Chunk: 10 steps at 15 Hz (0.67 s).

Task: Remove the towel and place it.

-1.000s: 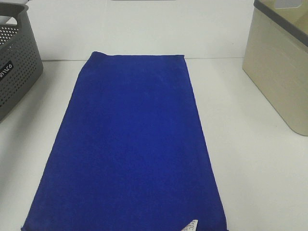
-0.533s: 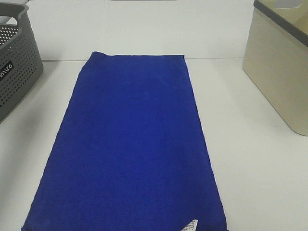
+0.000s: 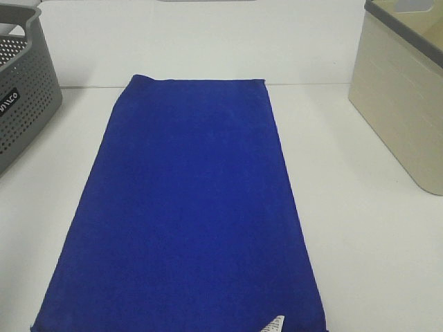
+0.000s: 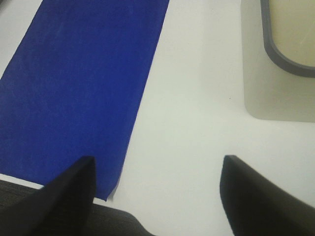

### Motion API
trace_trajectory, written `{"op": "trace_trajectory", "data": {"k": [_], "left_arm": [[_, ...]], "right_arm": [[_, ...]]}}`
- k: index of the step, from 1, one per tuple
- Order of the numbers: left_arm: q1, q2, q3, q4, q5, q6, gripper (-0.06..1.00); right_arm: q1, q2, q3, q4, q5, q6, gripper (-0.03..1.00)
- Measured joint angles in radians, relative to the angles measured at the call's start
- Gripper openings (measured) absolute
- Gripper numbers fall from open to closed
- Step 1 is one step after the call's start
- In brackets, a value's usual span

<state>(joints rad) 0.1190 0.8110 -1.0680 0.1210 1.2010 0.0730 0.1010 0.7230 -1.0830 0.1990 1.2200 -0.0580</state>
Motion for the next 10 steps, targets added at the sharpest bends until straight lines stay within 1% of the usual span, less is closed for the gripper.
{"op": "trace_trajectory", "data": {"k": [3,4,8,10], "left_arm": [[0.0,-0.268,0.212,-0.014,-0.15,-0.014,0.76],[0.0,-0.336,0.274,-0.014,-0.178,-0.013,0.76],[0.0,-0.569,0.438,-0.014,-0.163,-0.014,0.76],[0.0,-0.665,0.488,-0.014,-0.119,-0.014,0.76]], "right_arm": [[0.0,-0.204,0.148,-0.023,0.0,-0.038,0.7],[0.0,-0.268,0.197,-0.027,0.0,-0.039,0.7],[0.0,-0.514,0.399,-0.057,0.0,-0.043,0.7],[0.0,-0.635,0.488,-0.075,0.0,-0.043,0.7]]}}
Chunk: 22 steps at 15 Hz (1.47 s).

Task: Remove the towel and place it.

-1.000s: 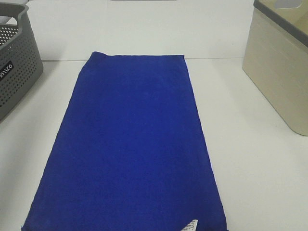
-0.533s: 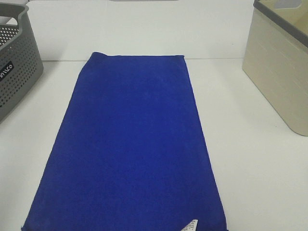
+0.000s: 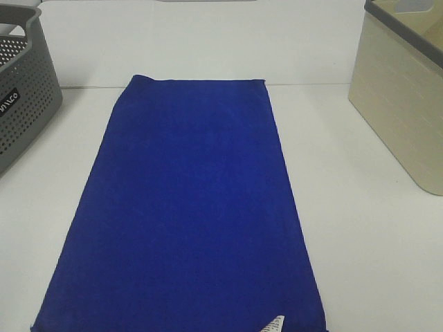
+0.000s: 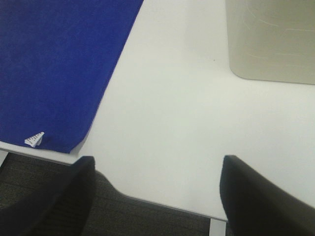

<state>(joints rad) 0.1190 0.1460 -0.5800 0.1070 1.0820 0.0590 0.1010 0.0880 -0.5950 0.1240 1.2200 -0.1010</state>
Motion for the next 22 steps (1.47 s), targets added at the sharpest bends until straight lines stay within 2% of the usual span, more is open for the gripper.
{"op": "trace_trajectory", "data": {"k": [3,5,7,17,22], "left_arm": [[0.0,-0.137,0.035,-0.015,0.035,0.014,0.76],[0.0,-0.15,0.044,-0.04,0.026,0.019,0.76],[0.0,-0.152,0.059,-0.068,0.016,0.019,0.76],[0.0,-0.152,0.06,-0.107,0.0,0.018,0.76],[-0.069,-0.152,0.06,-0.107,0.0,0.018,0.76]], "right_arm": [[0.0,-0.092,0.096,-0.013,-0.008,-0.001,0.7],[0.0,-0.092,0.123,-0.028,-0.075,-0.003,0.7],[0.0,-0.092,0.135,-0.029,-0.101,-0.004,0.7],[0.0,-0.092,0.136,-0.031,-0.106,-0.014,0.7],[0.0,-0.092,0.136,-0.031,-0.106,-0.021,0.7]]}}
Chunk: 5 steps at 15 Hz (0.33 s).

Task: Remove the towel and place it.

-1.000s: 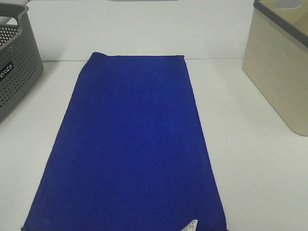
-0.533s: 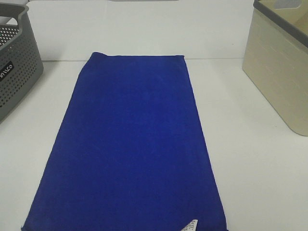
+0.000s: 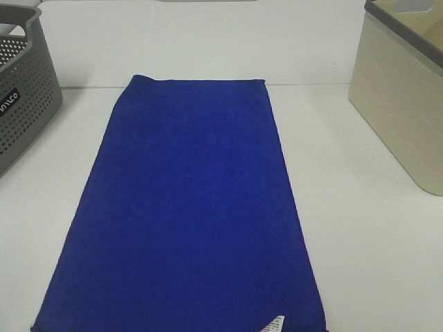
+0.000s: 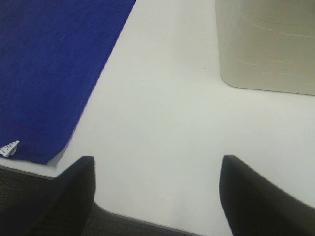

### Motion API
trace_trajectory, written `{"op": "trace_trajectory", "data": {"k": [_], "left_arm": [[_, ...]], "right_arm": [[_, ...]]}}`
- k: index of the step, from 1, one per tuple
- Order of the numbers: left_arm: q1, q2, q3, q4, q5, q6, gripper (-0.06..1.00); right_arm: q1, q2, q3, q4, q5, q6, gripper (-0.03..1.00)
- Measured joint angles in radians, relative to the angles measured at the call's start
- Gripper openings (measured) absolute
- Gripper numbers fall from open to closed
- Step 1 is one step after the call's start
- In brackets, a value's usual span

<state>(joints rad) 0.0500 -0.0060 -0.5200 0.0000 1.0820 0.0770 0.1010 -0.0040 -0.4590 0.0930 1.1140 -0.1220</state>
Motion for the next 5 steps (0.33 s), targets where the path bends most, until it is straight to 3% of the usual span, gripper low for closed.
{"op": "trace_trajectory", "data": {"k": [5], "left_arm": [[0.0,0.0,0.0,0.0,0.0,0.0,0.76]], "right_arm": [[0.0,0.0,0.0,0.0,0.0,0.0,0.7]]}}
